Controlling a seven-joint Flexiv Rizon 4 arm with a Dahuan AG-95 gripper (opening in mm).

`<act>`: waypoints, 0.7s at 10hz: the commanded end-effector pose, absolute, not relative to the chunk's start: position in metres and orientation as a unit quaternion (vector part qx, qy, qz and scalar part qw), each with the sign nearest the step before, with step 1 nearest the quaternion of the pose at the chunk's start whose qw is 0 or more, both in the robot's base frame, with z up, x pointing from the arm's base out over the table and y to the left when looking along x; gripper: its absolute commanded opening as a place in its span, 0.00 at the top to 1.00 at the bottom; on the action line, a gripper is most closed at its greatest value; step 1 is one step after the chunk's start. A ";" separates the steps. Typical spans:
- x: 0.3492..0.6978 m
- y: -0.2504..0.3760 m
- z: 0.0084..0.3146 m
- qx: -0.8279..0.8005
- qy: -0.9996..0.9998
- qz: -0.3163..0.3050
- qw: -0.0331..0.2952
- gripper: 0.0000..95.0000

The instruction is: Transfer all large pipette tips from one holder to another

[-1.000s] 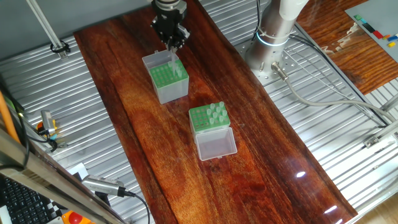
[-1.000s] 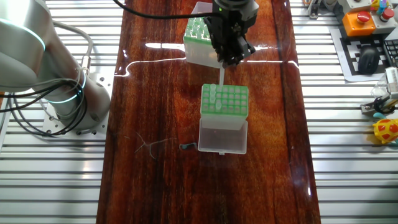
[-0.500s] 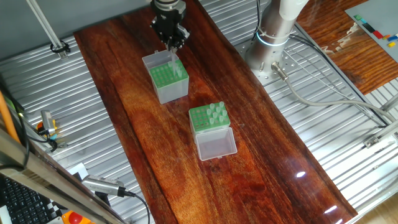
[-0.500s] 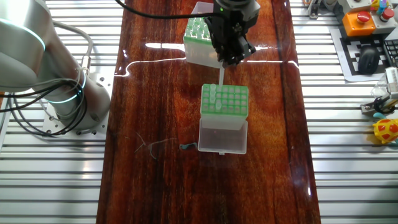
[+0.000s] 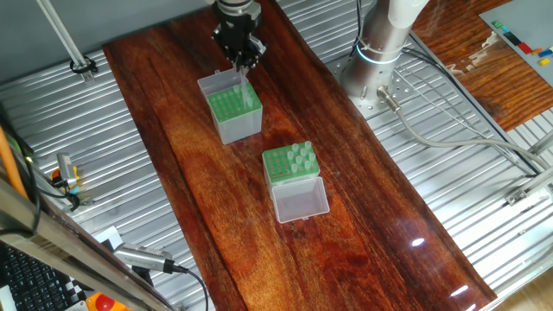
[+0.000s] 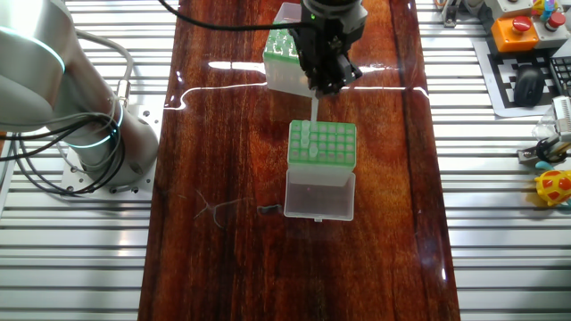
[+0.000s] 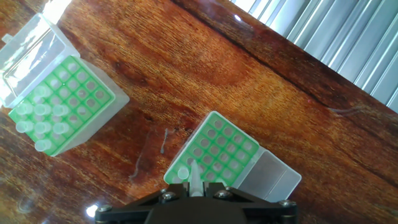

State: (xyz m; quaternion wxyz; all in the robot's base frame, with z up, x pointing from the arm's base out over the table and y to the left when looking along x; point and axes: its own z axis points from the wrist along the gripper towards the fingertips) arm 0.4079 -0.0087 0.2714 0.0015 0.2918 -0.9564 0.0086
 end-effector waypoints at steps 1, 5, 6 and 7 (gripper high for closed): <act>0.410 -0.006 0.270 0.290 -0.957 0.008 0.003 1.00; 0.412 -0.004 0.266 0.297 -0.955 0.008 -0.005 0.60; 0.412 -0.004 0.266 0.298 -0.955 0.007 -0.006 0.60; 0.412 -0.004 0.266 0.299 -0.954 0.008 -0.006 0.60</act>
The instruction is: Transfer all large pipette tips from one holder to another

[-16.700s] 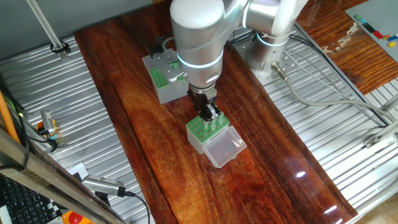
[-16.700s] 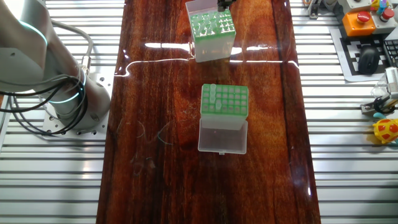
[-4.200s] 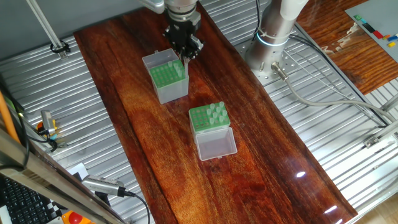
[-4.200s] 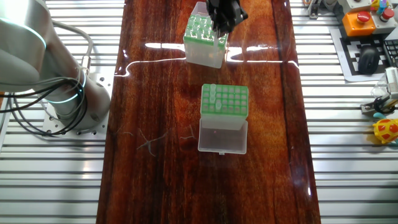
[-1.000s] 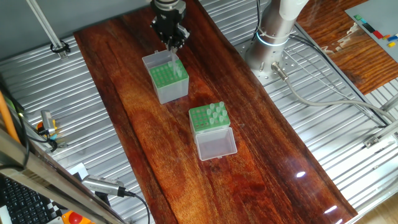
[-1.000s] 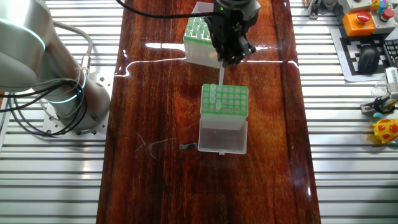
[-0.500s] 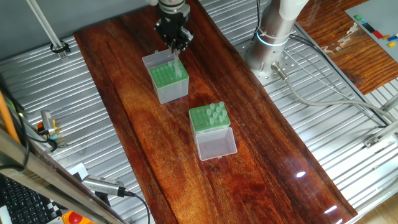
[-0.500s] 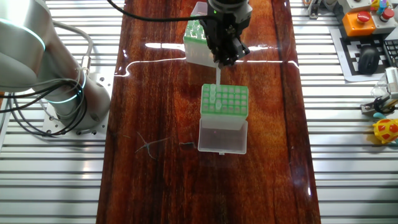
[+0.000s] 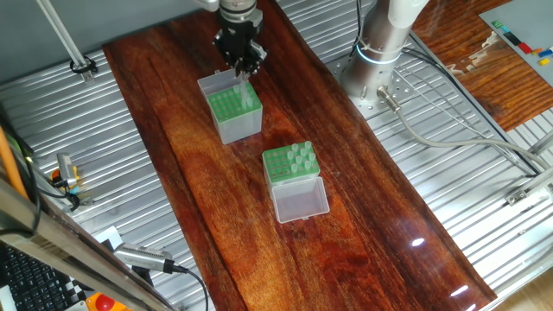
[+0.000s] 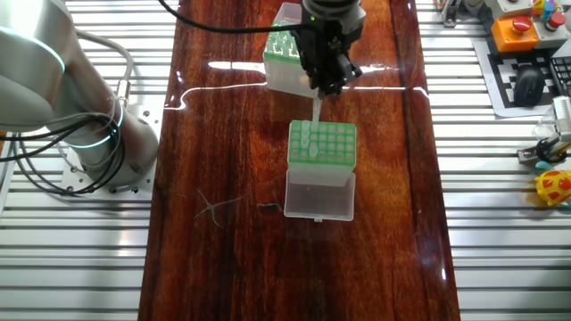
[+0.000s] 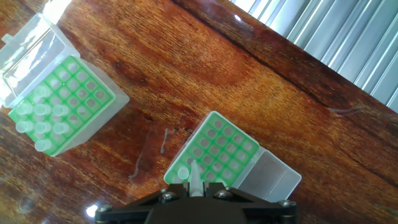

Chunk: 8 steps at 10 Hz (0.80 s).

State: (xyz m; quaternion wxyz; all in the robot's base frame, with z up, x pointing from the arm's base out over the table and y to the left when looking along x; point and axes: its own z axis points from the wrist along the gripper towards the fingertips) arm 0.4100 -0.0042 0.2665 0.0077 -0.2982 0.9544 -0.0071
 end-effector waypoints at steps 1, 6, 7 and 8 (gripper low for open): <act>0.412 -0.004 0.266 -0.299 0.954 -0.008 0.005 0.60; 0.415 0.012 0.270 -0.248 0.969 0.007 0.011 0.60; 0.417 0.033 0.274 -0.226 0.974 0.007 0.008 0.60; 0.417 0.051 0.276 -0.206 0.979 0.007 0.005 0.60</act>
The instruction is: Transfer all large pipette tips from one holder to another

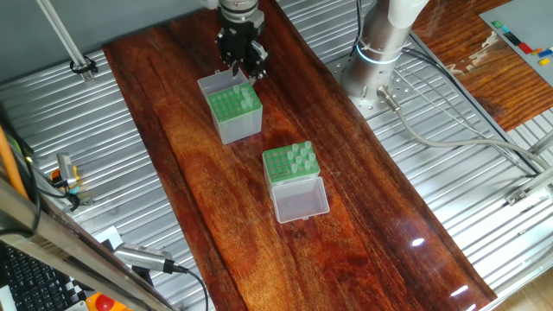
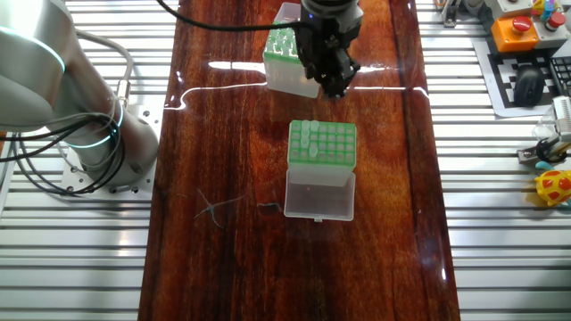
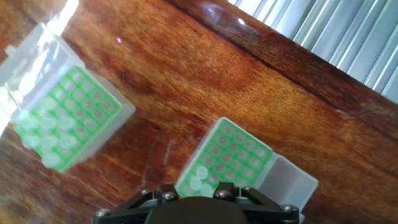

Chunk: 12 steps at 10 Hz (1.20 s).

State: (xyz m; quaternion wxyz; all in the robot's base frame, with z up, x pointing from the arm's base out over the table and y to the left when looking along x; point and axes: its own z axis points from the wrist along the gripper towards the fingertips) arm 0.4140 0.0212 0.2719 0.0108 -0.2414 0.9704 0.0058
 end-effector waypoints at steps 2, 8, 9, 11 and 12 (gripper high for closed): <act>0.414 0.077 0.277 -0.150 0.989 0.008 0.005 0.60; 0.414 0.077 0.277 -0.167 0.986 0.025 -0.016 0.80; 0.414 0.077 0.277 -0.167 0.985 0.030 -0.015 0.80; 0.413 0.094 0.271 -0.148 0.988 0.037 -0.011 0.80; 0.407 0.115 0.262 -0.139 0.990 0.037 -0.008 0.80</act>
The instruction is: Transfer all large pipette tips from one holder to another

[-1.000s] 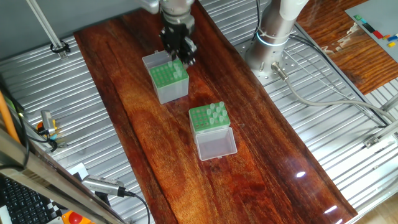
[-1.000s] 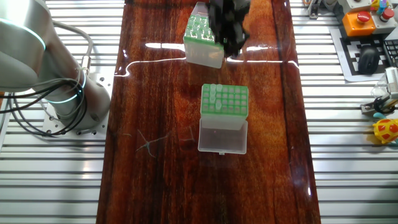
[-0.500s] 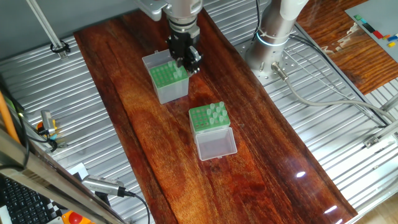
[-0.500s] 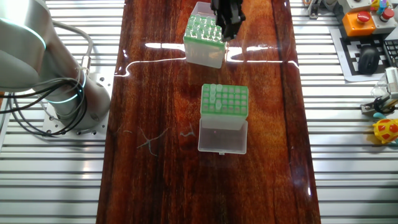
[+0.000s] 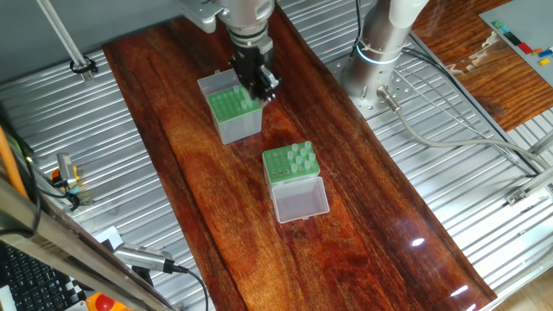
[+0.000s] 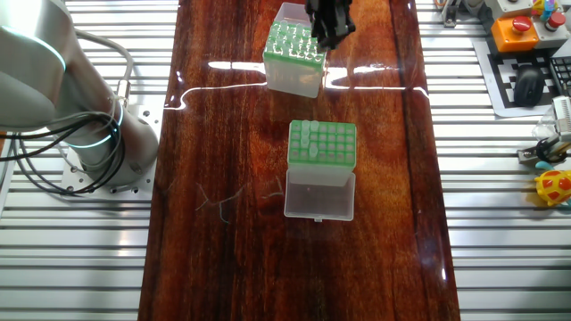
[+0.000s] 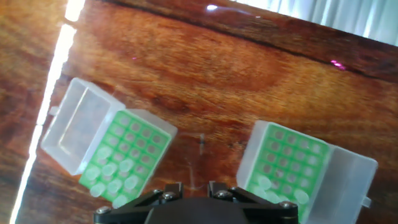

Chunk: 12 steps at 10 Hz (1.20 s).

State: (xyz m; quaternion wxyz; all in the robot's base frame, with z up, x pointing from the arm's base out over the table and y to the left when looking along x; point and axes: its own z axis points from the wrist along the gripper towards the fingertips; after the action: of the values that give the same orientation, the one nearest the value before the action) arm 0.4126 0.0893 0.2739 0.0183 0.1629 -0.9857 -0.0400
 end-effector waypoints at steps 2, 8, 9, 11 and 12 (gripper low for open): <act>0.398 0.134 0.251 0.130 -0.991 -0.035 0.003 0.60; 0.398 0.134 0.251 0.130 -0.991 -0.035 0.003 0.60; 0.398 0.134 0.251 0.130 -0.991 -0.035 0.003 0.60; 0.398 0.134 0.251 0.130 -0.991 -0.035 0.003 0.60; 0.398 0.134 0.251 0.130 -0.991 -0.035 0.003 0.60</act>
State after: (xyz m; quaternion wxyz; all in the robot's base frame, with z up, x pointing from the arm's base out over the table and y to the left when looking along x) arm 0.3972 0.1338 0.2512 0.0024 0.1303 -0.9909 -0.0348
